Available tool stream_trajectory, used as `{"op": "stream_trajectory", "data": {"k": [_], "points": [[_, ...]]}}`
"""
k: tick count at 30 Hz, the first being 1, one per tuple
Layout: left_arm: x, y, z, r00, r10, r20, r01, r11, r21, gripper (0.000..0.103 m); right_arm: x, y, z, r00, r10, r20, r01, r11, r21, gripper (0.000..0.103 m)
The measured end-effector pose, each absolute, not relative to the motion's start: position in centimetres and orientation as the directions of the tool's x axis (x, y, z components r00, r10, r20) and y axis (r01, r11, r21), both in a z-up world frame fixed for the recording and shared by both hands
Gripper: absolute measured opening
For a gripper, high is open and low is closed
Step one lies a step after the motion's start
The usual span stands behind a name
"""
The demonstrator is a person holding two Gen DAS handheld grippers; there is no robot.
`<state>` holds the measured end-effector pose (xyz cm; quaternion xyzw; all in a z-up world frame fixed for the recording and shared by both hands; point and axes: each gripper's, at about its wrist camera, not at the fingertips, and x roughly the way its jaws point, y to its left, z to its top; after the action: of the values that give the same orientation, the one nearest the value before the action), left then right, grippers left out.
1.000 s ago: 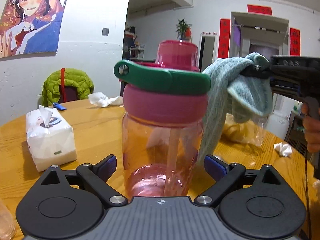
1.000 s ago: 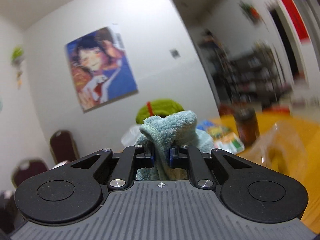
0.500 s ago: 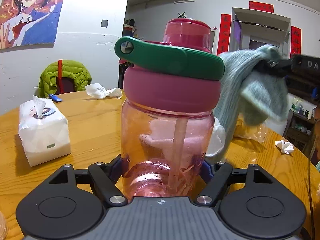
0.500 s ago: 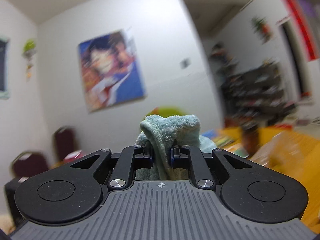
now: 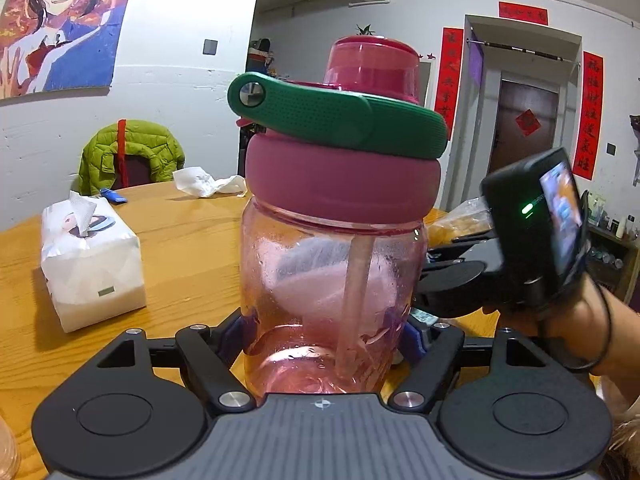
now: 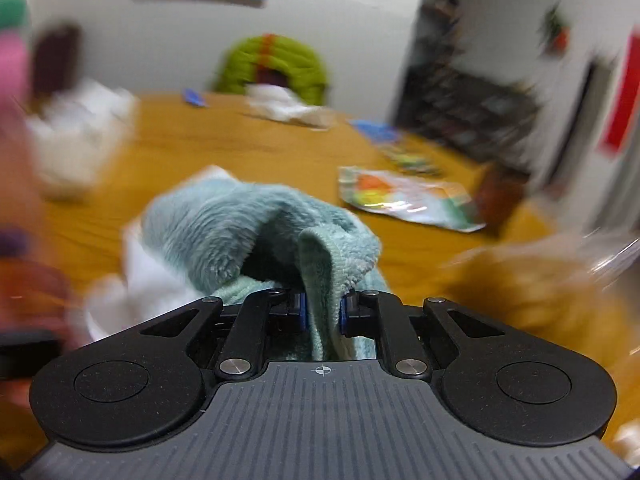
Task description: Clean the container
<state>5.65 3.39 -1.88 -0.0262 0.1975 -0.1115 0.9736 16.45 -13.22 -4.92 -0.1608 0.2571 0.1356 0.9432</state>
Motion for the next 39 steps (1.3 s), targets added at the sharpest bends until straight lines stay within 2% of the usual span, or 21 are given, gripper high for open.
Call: {"op": "stream_trajectory", "data": {"k": [3,10,11,12,13,14,17,21,23,24,25,26,28,30,31,32,33,34,36,38,39], "points": [[5.4,3.3,-1.8,0.899,-0.224,-0.376,0.204,0.975,-0.091,0.074,17.0,-14.7,-4.6,0.867,0.074,-0.493,-0.231,0.936,-0.266,0.014],[4.8,3.1,-1.7,0.906,-0.216,-0.363,0.203,0.976,-0.073,0.077,12.0,-22.2,2.6,0.969,0.184,-0.165,-0.169,0.98,0.104,0.016],[4.8,3.0,-1.7,0.906,-0.216,-0.364,0.203,0.976,-0.074,0.077,11.6,-22.4,3.2,0.961,0.225,-0.161,-0.207,0.971,0.123,0.018],[4.8,3.1,-1.7,0.906,-0.216,-0.364,0.202,0.976,-0.077,0.077,11.2,-22.6,3.8,0.951,0.266,-0.155,-0.245,0.959,0.142,0.024],[4.8,3.1,-1.8,0.906,-0.216,-0.364,0.201,0.976,-0.08,0.076,10.9,-22.7,4.1,0.94,0.302,-0.161,-0.278,0.948,0.155,0.028],[4.8,3.2,-1.8,0.907,-0.215,-0.363,0.199,0.977,-0.081,0.075,11.2,-22.2,3.8,0.923,0.318,-0.217,-0.292,0.946,0.143,0.028],[4.9,3.2,-1.8,0.905,-0.219,-0.365,0.202,0.976,-0.087,0.074,13.0,-19.8,1.2,0.852,0.296,-0.432,-0.319,0.948,0.019,0.019],[4.7,3.0,-1.8,0.904,-0.213,-0.371,0.2,0.977,-0.073,0.073,14.9,-18.4,-2.5,0.694,0.245,-0.678,-0.382,0.922,-0.058,0.022],[4.6,3.0,-1.8,0.903,-0.211,-0.374,0.2,0.977,-0.07,0.073,14.2,-19.5,-1.5,0.706,0.241,-0.666,-0.363,0.93,-0.049,0.038],[4.6,3.0,-1.8,0.902,-0.212,-0.375,0.2,0.977,-0.07,0.073,13.4,-20.3,-0.1,0.731,0.239,-0.639,-0.338,0.941,-0.034,0.05],[4.6,3.0,-1.8,0.902,-0.211,-0.376,0.2,0.977,-0.07,0.073,12.6,-21.2,1.4,0.757,0.245,-0.605,-0.317,0.948,-0.013,0.057],[4.8,3.0,-1.9,0.902,-0.211,-0.377,0.2,0.977,-0.069,0.073,11.3,-22.2,3.0,0.791,0.29,-0.539,-0.322,0.946,0.037,0.06],[4.9,3.0,-1.9,0.902,-0.207,-0.378,0.198,0.978,-0.064,0.073,10.3,-23.6,5.7,0.809,0.404,-0.427,-0.374,0.914,0.156,0.077],[4.9,3.0,-1.9,0.903,-0.207,-0.377,0.198,0.978,-0.064,0.073,9.7,-24.4,7.9,0.792,0.505,-0.343,-0.44,0.862,0.253,0.077],[4.8,3.1,-1.9,0.902,-0.209,-0.377,0.199,0.978,-0.065,0.073,10.8,-23.6,8.3,0.755,0.546,-0.364,-0.473,0.837,0.276,0.07],[4.8,3.1,-1.9,0.902,-0.21,-0.377,0.199,0.978,-0.066,0.073,12.4,-22.4,8.1,0.704,0.575,-0.417,-0.491,0.818,0.299,0.064],[4.8,3.2,-1.9,0.902,-0.21,-0.377,0.2,0.978,-0.066,0.073,14.0,-21.2,7.8,0.65,0.597,-0.471,-0.504,0.802,0.32,0.052],[4.7,3.2,-1.9,0.902,-0.21,-0.376,0.201,0.978,-0.062,0.072,15.8,-19.8,7.1,0.595,0.598,-0.536,-0.504,0.798,0.331,0.047],[4.6,3.1,-1.9,0.901,-0.212,-0.378,0.205,0.977,-0.058,0.072,18.8,-17.0,5.1,0.491,0.577,-0.652,-0.489,0.803,0.342,0.047],[4.7,3.1,-1.8,0.9,-0.216,-0.38,0.21,0.976,-0.058,0.072,21.0,-15.0,3.1,0.409,0.57,-0.712,-0.475,0.8,0.367,0.045],[4.6,3.1,-1.8,0.899,-0.219,-0.38,0.213,0.975,-0.059,0.072,21.7,-14.6,2.4,0.394,0.57,-0.721,-0.466,0.8,0.378,0.048]]}}
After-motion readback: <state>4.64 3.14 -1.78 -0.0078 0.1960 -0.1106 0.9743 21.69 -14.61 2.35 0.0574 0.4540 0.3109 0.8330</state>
